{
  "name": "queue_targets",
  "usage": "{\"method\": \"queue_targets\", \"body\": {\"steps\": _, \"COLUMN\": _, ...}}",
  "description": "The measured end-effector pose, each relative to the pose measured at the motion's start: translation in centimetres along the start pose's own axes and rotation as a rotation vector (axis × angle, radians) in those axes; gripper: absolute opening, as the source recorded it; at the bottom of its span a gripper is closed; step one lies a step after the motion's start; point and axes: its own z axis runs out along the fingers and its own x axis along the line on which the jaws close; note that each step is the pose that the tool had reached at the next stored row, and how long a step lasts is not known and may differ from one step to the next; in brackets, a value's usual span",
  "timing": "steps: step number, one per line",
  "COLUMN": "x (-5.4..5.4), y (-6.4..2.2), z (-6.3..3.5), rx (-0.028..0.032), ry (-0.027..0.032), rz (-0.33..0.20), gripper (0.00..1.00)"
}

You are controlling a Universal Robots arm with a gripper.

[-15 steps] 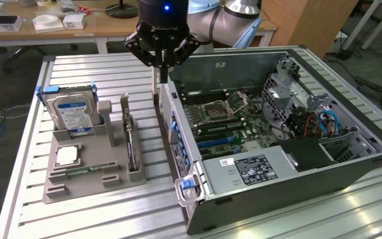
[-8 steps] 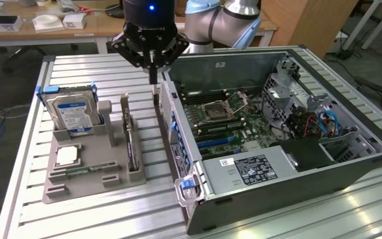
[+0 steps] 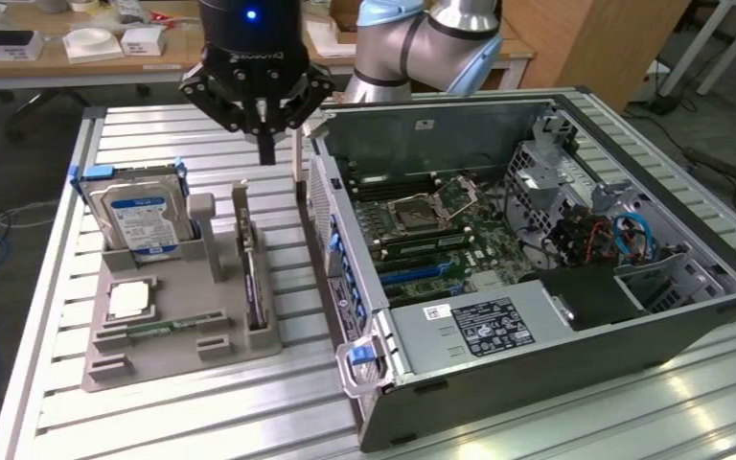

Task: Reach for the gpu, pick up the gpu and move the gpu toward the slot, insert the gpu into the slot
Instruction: 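Reach for the gpu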

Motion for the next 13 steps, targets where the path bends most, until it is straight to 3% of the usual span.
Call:
{"method": "queue_targets", "body": {"steps": 4, "x": 1.3, "y": -0.1, "z": -0.02, "rx": -0.0001, "ry": -0.0002, "rz": 0.001, "gripper": 0.1}}
{"method": "queue_targets", "body": {"steps": 13, "x": 1.8, "y": -0.14, "z": 0.04, "rx": 0.0008, "ry": -0.0017, "rz": 0.037, "gripper": 0.1}}
